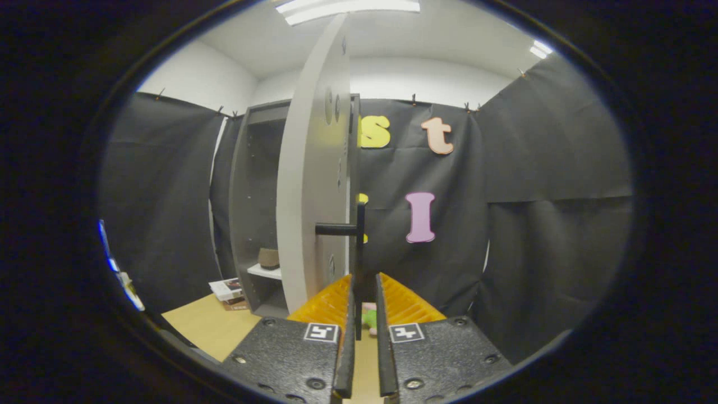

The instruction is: Open the shoe cabinet door, grab the shoes and put them into the shoe cabinet, then close the shoe cabinet door.

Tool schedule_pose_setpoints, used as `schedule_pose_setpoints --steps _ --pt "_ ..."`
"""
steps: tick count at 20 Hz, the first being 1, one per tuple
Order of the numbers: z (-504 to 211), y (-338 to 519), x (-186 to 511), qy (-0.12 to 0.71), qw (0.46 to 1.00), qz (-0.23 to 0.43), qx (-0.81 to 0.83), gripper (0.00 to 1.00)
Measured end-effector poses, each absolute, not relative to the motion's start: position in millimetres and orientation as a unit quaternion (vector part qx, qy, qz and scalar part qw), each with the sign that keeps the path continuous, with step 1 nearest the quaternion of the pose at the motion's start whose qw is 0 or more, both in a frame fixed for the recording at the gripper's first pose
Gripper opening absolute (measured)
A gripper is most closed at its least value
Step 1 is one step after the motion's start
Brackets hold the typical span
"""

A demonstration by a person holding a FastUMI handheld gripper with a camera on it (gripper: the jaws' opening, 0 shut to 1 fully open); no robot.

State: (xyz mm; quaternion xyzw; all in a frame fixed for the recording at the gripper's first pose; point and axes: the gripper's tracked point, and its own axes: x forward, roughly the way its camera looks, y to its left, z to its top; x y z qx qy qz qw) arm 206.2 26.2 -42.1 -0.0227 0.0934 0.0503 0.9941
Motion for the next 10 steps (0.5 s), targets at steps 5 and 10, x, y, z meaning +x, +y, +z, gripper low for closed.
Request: schedule_pose_setpoints --steps 5,10 --pt "4 22 192 -0.015 1.000 -0.004 0.002 0.84" --pt "30 63 145 -0.069 0.994 0.046 0.071 1.00"
